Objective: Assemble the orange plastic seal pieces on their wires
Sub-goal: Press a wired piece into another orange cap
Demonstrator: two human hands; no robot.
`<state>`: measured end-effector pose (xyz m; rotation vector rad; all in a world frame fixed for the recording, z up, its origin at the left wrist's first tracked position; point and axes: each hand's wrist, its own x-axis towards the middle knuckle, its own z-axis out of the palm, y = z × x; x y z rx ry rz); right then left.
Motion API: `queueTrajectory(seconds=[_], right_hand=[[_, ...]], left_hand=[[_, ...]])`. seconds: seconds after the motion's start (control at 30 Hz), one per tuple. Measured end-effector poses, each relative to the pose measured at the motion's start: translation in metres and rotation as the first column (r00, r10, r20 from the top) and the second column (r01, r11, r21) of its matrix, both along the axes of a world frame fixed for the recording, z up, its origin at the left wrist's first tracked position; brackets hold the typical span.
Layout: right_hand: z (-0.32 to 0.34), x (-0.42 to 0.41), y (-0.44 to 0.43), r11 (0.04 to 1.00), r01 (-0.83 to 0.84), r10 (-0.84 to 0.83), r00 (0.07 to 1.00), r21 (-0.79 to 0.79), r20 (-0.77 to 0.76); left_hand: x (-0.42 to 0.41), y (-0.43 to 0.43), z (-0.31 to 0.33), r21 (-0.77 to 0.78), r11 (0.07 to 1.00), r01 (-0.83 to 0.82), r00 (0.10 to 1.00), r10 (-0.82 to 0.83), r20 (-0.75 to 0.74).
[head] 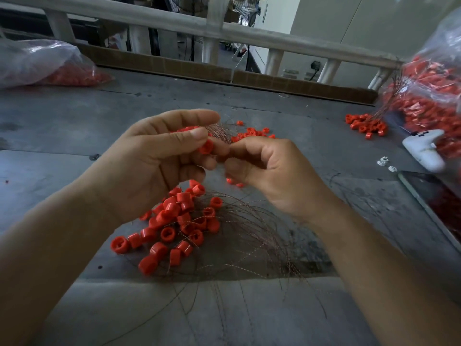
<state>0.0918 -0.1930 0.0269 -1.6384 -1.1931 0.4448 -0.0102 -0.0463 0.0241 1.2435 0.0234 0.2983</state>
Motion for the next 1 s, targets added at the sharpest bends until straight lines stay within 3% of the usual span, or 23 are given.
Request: queueTrajectory(seconds=[0.1, 0.27, 0.37, 0.47, 0.6, 0.77, 0.9, 1.0], right_hand=[[0.001, 0.003, -0.003, 0.997, 0.08, -0.08, 0.994, 0.01, 0.078], [0.006, 0.006, -0.006, 0.987, 0.154, -0.141, 0.969, -0.05, 0.201], [0.007, 0.009, -0.007, 0.977, 0.189, -0.153, 0.945, -0.1, 0.288], [0.007, 0.01, -0.009, 0.965, 0.212, -0.142, 0.919, -0.157, 0.367], [0.004, 0.009, -0.008, 0.94, 0.183, -0.046, 0.904, -0.289, 0.424], [0.0, 0.01, -0.007, 0.89, 0.183, 0.032, 0.888, -0.418, 0.458], [-0.001, 0.012, -0.007, 0.88, 0.188, 0.043, 0.884, -0.436, 0.466], [0.002, 0.014, -0.007, 0.895, 0.195, 0.006, 0.894, -0.401, 0.449]], left_hand=[[0.0, 0.001, 0.001, -0.016, 1.0, -0.011, 1.0, 0.011, -0.003], [-0.001, 0.005, 0.005, 0.169, 0.972, -0.163, 0.985, 0.169, -0.022], [-0.003, 0.012, 0.007, 0.323, 0.915, -0.243, 0.956, 0.282, -0.08], [-0.004, 0.022, 0.007, 0.51, 0.799, -0.319, 0.899, 0.425, -0.102], [-0.002, 0.025, 0.005, 0.678, 0.716, -0.169, 0.878, 0.422, -0.226], [0.001, 0.025, -0.003, 0.719, 0.69, -0.076, 0.846, 0.426, -0.32], [0.006, 0.036, -0.012, 0.772, 0.603, -0.202, 0.805, 0.551, -0.22], [0.012, 0.041, -0.021, 0.874, 0.423, -0.237, 0.785, 0.613, -0.084]])
